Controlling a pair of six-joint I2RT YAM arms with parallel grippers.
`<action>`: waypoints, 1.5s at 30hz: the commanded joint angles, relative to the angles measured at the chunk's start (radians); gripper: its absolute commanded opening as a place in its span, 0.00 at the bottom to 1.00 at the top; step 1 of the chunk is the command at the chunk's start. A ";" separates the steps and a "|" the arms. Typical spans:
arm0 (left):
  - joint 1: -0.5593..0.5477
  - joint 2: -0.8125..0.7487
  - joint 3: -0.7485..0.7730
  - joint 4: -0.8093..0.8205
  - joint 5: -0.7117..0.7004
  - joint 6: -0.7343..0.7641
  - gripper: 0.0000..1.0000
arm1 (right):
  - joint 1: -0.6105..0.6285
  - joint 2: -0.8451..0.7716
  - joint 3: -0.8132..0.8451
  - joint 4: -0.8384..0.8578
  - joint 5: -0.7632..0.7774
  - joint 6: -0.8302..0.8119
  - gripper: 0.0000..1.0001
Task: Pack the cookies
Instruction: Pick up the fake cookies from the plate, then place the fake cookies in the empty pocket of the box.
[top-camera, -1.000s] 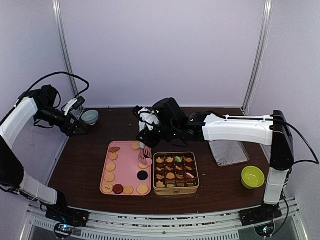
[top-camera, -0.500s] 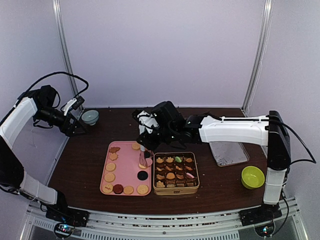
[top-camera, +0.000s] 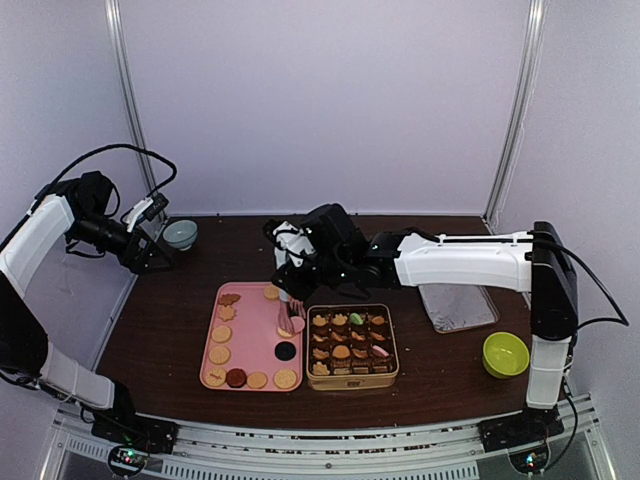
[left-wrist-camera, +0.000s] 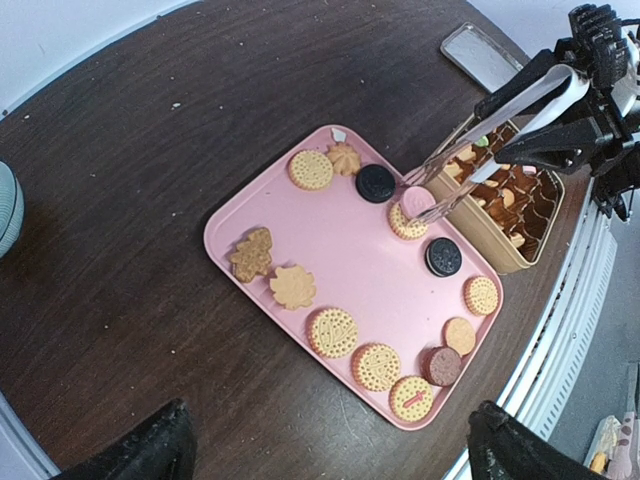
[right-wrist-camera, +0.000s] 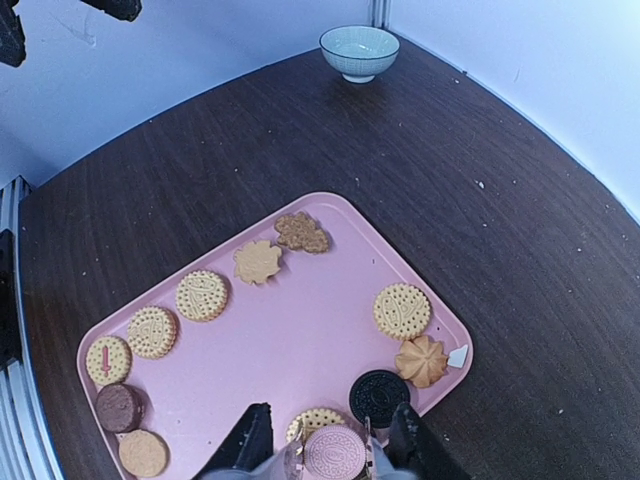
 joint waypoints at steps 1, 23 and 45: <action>0.011 -0.018 -0.011 0.002 0.022 0.020 0.97 | -0.005 0.007 -0.016 -0.012 -0.001 0.012 0.36; 0.011 -0.004 -0.010 0.001 0.036 0.021 0.97 | 0.053 -0.304 -0.132 0.020 0.081 0.037 0.30; 0.010 0.013 -0.002 0.000 0.046 0.020 0.97 | 0.201 -0.607 -0.573 0.088 0.238 0.227 0.37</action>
